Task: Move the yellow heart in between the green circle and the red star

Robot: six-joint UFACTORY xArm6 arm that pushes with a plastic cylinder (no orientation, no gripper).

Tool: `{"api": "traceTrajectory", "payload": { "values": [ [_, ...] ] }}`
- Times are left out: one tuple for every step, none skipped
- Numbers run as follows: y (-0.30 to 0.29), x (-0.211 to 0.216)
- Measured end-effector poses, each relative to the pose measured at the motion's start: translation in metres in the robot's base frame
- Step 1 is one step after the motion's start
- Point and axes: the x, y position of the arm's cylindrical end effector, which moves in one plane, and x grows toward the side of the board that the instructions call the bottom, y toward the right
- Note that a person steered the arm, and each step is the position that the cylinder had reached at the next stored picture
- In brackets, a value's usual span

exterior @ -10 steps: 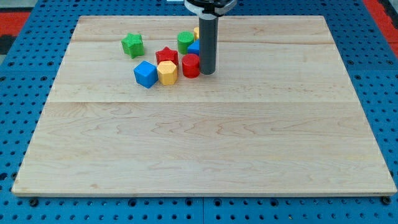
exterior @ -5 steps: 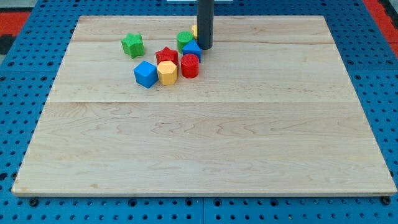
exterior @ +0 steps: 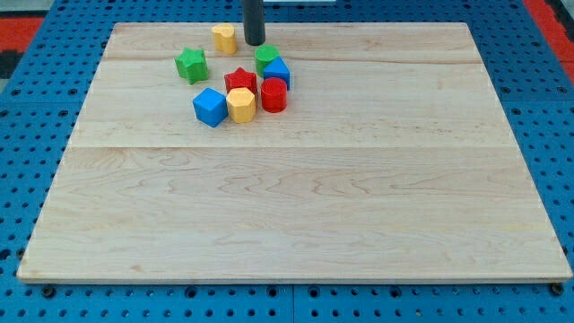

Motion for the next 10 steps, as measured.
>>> {"api": "traceTrajectory", "payload": {
  "values": [
    [0.001, -0.024],
    [-0.006, -0.024],
    [-0.024, -0.024],
    [-0.033, -0.024],
    [-0.044, -0.022],
    [-0.096, -0.015],
    [-0.073, 0.042],
    [-0.033, 0.068],
    [-0.071, 0.044],
    [-0.134, 0.046]
  ]
}}
